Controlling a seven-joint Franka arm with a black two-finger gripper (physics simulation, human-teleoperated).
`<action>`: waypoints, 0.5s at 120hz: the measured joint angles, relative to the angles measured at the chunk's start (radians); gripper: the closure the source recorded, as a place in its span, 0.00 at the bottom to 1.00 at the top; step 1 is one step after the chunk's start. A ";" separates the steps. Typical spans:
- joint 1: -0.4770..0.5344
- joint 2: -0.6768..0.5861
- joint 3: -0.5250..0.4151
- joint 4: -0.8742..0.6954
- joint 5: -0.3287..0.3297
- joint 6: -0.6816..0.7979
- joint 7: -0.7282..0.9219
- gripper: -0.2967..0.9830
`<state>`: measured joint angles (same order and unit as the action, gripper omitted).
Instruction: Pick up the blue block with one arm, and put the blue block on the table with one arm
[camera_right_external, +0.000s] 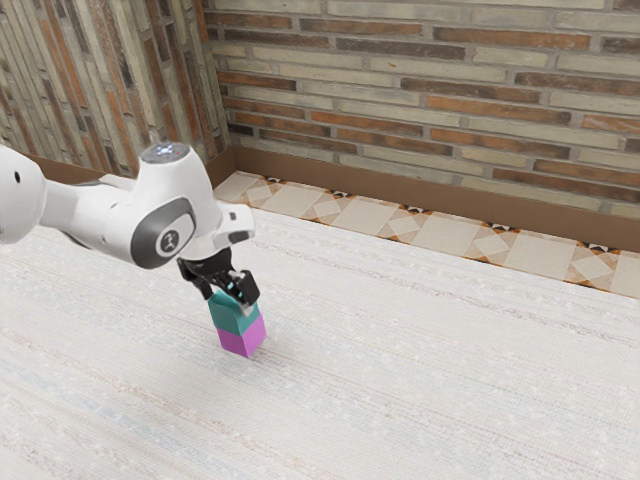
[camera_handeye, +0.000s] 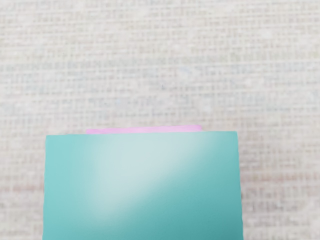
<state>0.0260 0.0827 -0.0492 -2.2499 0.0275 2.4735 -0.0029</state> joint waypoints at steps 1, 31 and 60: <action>0.000 0.002 0.000 0.001 0.000 0.001 0.000 0.23; 0.000 0.038 0.001 0.016 -0.008 0.021 0.002 0.32; 0.002 0.041 0.013 0.016 -0.026 0.027 0.003 0.44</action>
<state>0.0285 0.1233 -0.0360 -2.2338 0.0010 2.5008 0.0001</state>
